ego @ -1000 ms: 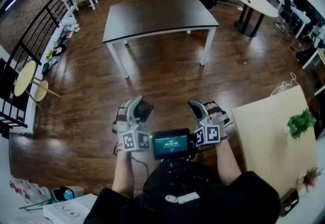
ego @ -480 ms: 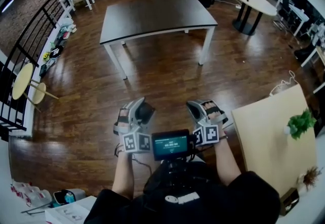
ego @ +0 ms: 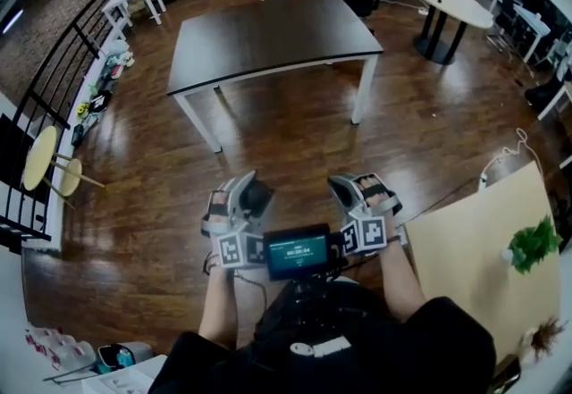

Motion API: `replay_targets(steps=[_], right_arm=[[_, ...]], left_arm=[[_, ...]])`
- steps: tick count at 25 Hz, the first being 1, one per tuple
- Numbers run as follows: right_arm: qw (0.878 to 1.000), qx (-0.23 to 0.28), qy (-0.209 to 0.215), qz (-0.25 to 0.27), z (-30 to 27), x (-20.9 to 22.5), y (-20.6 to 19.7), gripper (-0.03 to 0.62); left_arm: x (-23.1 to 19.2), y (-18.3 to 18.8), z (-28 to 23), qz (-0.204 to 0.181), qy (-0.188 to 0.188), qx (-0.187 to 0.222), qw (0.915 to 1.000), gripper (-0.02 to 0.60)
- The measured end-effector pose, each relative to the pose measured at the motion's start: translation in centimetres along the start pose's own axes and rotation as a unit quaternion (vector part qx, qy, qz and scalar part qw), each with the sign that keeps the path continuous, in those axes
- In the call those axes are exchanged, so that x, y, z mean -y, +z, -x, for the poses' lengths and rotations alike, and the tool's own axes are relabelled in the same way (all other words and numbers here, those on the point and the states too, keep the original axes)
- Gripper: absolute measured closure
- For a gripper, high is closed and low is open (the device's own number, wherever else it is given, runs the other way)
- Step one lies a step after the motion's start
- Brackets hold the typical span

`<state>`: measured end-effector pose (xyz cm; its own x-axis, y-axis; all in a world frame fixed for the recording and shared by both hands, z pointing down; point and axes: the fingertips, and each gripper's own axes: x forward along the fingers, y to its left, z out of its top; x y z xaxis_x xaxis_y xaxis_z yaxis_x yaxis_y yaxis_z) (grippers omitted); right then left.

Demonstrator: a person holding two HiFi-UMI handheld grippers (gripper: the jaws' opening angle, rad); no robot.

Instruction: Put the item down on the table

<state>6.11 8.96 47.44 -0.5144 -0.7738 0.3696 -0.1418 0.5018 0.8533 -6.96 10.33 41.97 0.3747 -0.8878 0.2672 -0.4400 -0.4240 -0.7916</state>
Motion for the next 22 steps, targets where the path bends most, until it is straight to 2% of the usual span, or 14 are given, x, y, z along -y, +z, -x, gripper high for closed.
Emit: replay_targets(steps=[8,13,22], right_arm=[[1.0,0.025,-0.004,0.001,-2.2,3.5,-2.9,0.589],[1.0,0.026,-0.001,-0.007,-3.2,3.8,-4.9,0.589],[1.0,0.021,-0.011,-0.012,-4.9,4.0,-5.7,0.589]], left_arm=[[-1.7,1.7,-4.7,0.004,0.012,-0.009,0.9999,0.299],[-1.7,2.3,-6.4,0.007,0.015,-0.01,0.9998,0.299],[-1.3,2.0,-8.3,-0.006,0.005,0.002,1.0,0.299]])
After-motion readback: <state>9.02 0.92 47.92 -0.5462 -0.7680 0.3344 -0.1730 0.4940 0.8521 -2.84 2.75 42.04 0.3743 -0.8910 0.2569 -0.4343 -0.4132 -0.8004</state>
